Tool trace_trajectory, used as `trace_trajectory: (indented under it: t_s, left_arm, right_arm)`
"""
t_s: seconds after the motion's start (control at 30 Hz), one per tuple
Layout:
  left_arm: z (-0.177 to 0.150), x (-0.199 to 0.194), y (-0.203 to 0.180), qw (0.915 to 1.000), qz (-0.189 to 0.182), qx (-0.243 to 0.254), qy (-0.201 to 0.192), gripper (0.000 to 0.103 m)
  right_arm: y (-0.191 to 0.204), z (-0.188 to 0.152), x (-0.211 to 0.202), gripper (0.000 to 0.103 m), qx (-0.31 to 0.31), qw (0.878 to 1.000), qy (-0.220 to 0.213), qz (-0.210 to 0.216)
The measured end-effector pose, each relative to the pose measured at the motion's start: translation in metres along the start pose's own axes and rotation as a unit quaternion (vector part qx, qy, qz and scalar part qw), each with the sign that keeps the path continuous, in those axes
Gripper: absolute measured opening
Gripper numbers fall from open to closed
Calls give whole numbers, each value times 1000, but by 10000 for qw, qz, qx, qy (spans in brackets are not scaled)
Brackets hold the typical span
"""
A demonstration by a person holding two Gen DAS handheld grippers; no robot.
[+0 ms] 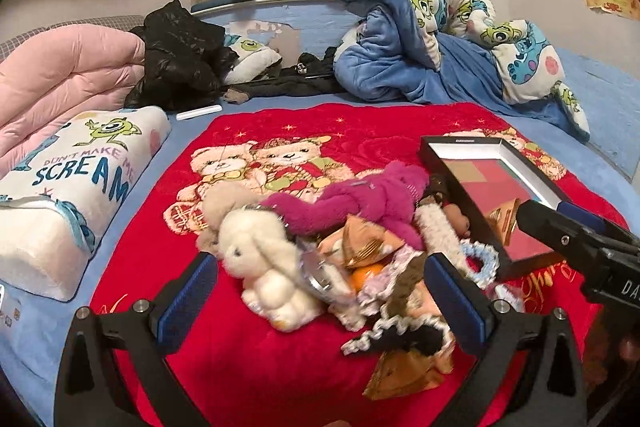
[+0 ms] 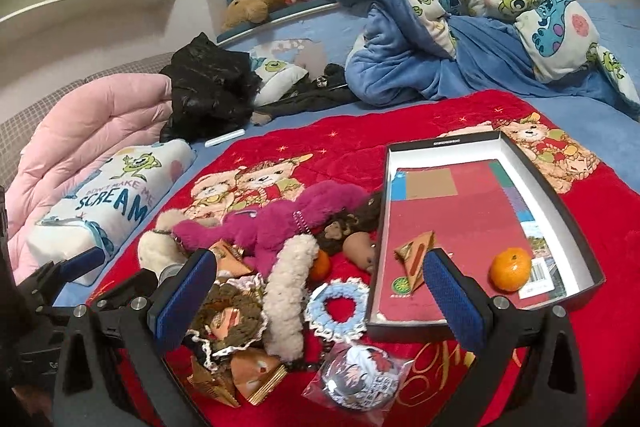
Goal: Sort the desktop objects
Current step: 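Move both grippers back to the heap of items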
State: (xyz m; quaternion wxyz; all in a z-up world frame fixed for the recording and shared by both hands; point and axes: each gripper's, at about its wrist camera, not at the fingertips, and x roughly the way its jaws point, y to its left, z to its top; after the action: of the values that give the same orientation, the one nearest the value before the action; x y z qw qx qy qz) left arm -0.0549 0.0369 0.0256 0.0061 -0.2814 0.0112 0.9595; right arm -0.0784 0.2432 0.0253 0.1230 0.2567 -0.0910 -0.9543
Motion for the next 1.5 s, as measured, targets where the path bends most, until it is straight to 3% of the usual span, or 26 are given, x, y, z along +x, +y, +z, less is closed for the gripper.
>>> trace_trajectory:
  t_s: [0.5, 0.67, 0.9, 0.97, 1.03, 1.43, 1.5]
  left_arm:
    - [-39, 20, 14, 9981, -521, 16, 332, 103]
    - [-49, 24, 4, 9980, -428, 318, 335, 103]
    - [-52, 36, 6, 9976, -422, 259, 484, 103]
    - [-54, 42, 7, 9972, -430, 264, 557, 103]
    - [-55, 50, 5, 9968, -315, 321, 668, 103]
    - [-60, 75, 11, 9926, -424, 86, 1131, 103]
    - [-62, 76, 16, 9918, -453, -84, 1195, 103]
  right_arm:
    - [18, -29, 18, 102, -320, 9982, 481, 126]
    - [19, -34, 25, 102, -362, 9969, 674, 163]
    - [25, -39, 29, 100, -457, 9952, 835, 222]
    - [26, -40, 30, 96, -456, 9946, 894, 278]
    - [25, -42, 35, 84, -376, 9935, 1007, 381]
    - [37, -48, 42, 58, -472, 9895, 1224, 609]
    - [38, -49, 43, 58, -497, 9891, 1239, 628]
